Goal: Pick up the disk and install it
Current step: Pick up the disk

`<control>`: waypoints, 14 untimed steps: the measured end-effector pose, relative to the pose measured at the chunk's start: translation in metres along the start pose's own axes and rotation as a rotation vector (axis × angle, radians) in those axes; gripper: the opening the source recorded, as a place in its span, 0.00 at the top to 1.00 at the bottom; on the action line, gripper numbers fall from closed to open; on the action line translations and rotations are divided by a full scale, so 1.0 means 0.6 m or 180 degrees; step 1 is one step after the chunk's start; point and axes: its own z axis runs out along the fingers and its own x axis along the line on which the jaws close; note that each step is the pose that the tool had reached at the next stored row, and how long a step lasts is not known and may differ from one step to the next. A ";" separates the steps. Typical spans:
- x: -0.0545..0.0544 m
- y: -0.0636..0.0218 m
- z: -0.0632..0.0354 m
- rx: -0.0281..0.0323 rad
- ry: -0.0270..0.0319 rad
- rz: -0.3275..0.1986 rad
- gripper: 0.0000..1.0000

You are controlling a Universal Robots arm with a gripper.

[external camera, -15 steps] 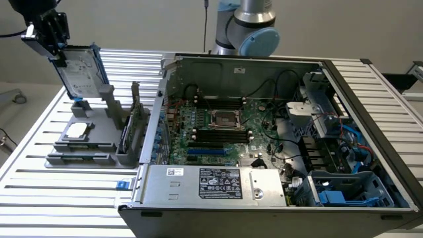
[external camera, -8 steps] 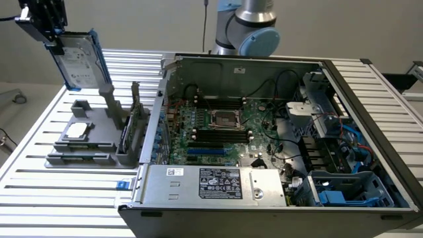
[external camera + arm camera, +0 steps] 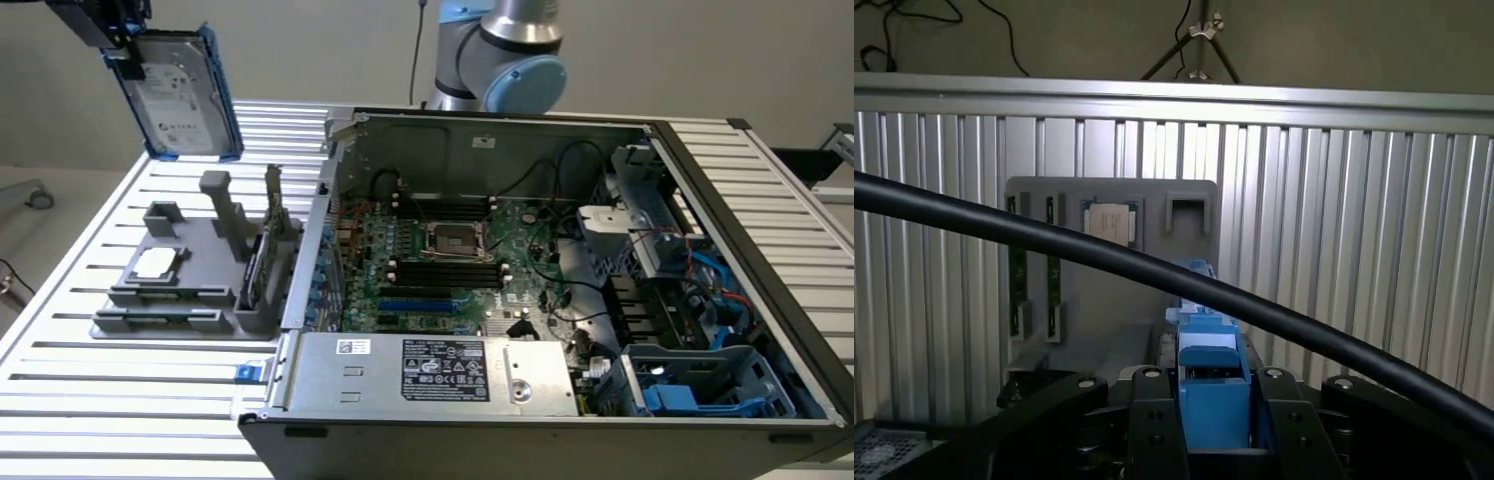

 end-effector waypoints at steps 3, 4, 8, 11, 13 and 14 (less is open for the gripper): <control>0.001 -0.023 -0.023 -0.0004 0.0000 0.0000 0.67; 0.002 -0.031 -0.028 -0.0005 0.0000 0.0000 0.67; 0.003 -0.061 -0.043 -0.0014 -0.0001 -0.0001 0.67; 0.004 -0.084 -0.054 -0.0022 -0.0001 -0.0001 0.67; 0.005 -0.099 -0.060 -0.0027 -0.0001 -0.0001 0.67; 0.005 -0.107 -0.063 -0.0030 -0.0001 -0.0001 0.67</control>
